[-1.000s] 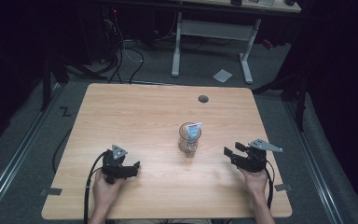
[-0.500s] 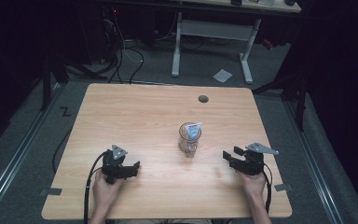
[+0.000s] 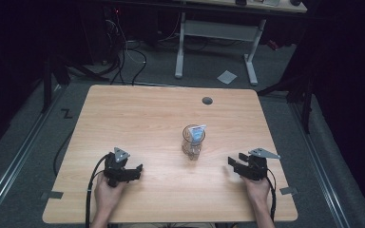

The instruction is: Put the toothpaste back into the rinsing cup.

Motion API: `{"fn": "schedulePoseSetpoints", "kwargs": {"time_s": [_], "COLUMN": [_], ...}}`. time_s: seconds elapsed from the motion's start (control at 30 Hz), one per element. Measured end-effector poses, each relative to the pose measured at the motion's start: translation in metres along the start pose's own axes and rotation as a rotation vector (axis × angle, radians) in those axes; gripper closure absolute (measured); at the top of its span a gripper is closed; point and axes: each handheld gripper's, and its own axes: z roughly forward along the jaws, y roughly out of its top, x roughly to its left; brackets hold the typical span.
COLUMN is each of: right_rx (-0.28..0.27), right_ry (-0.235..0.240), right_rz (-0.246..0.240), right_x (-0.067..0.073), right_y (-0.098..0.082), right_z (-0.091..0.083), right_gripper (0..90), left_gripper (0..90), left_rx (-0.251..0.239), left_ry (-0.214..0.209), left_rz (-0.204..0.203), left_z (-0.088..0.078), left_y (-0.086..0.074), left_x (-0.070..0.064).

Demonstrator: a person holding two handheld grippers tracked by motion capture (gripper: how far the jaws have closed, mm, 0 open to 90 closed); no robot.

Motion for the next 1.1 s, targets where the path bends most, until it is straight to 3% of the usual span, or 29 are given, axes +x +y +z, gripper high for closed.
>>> {"fn": "schedulePoseSetpoints", "kwargs": {"time_s": [0.9,1.1], "right_rx": [0.091,0.106], "right_ry": [-0.084,-0.132], "right_rz": [-0.057,-0.121], "right_x": [0.005,0.012], "right_y": [0.003,0.003], "right_z": [0.013,0.016], "right_gripper": [37.9,34.8], "left_gripper": [14.8,14.8], "left_rx": [0.0,-0.001], "left_ry": [0.0,0.001], "left_rz": [0.0,-0.001], "left_z": [0.0,0.0], "left_y": [0.0,0.0], "left_x": [0.0,0.0]}}
